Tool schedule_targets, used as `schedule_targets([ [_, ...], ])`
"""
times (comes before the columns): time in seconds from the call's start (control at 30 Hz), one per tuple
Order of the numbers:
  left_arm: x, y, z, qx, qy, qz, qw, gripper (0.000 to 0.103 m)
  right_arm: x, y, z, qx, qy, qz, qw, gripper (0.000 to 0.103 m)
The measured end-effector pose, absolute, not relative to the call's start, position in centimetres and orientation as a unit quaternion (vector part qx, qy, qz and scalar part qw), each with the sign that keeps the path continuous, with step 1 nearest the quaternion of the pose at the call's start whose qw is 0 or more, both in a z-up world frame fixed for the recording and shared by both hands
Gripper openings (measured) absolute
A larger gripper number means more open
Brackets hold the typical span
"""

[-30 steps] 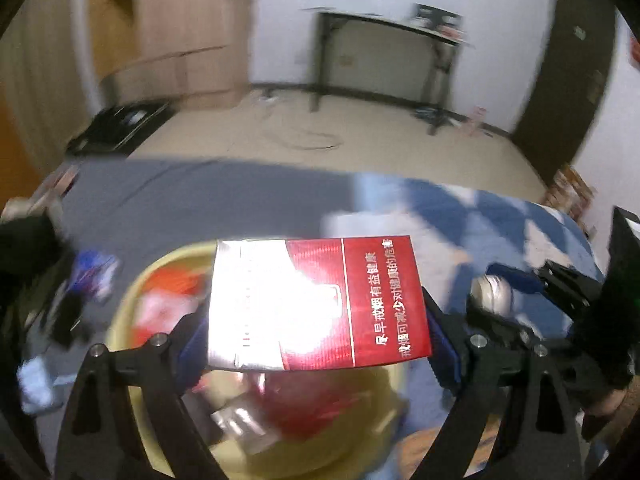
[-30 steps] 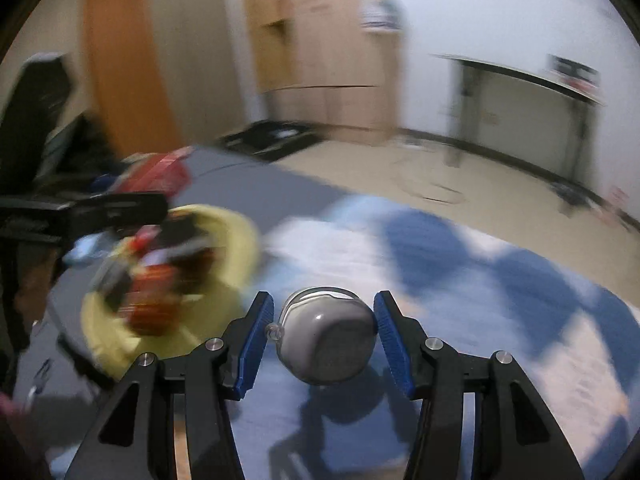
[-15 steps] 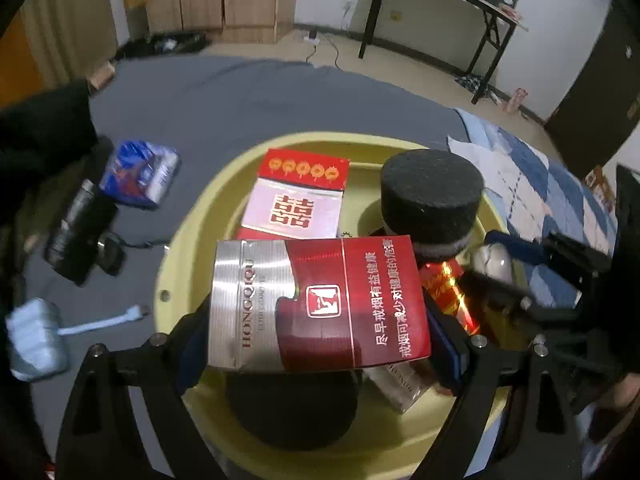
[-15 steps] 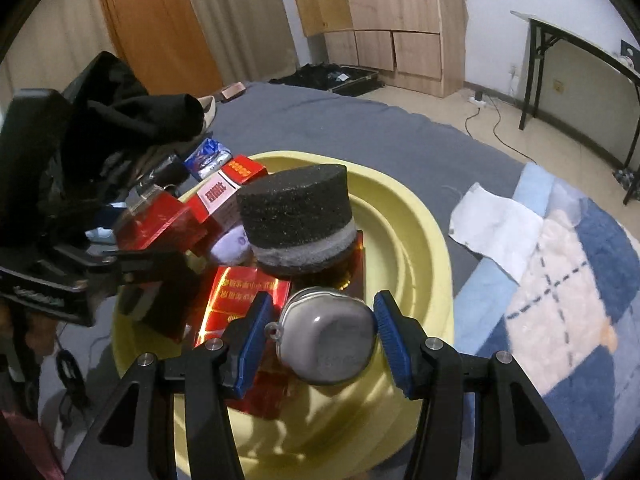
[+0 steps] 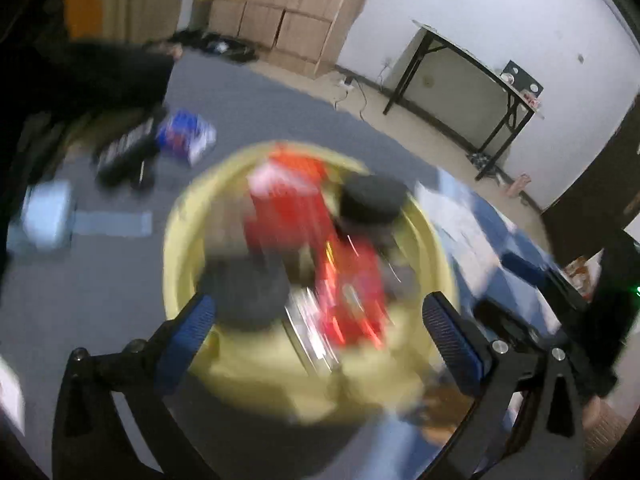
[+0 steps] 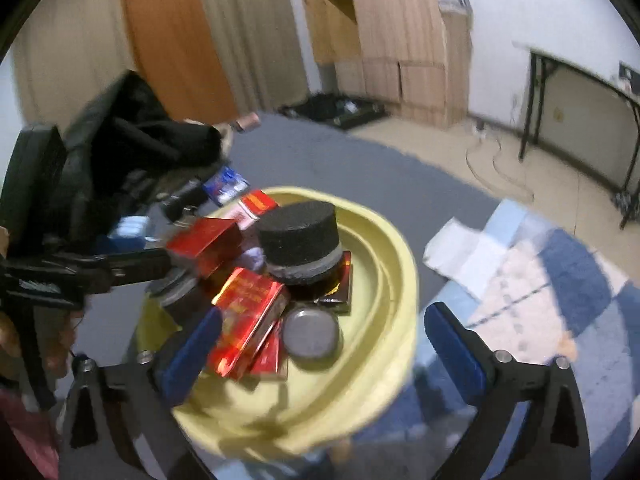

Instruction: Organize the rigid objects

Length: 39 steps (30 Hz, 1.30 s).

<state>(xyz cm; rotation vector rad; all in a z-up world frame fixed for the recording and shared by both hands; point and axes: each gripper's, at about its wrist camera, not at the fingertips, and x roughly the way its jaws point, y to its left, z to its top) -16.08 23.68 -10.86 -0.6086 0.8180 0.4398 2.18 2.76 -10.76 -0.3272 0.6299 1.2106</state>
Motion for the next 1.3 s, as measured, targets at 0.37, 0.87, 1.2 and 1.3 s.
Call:
schedule_targets([
  [0.37,-16.4,15.7,-19.4,-0.215,0.429,0.284,0.830,0.103,-1.7,0.1,-20.5,-0.313,0.287,0.541,0.726,0.103],
  [0.87,-14.5,15.4,-21.8,-0.169,0.424,0.283,0.844,0.103,1.2,2.5,-21.4,-0.283,0.300,0.550,0.726,0.103],
  [1.2,-14.7,15.4,-21.7,-0.170,0.423,0.282,0.844,0.103,1.0,2.1,-21.3,-0.284,0.299,0.550,0.726,0.103],
  [1.3,-14.5,15.5,-21.7,-0.170,0.424,0.282,0.844,0.103,1.3,2.1,-21.3,-0.283,0.302,0.551,0.725,0.103],
])
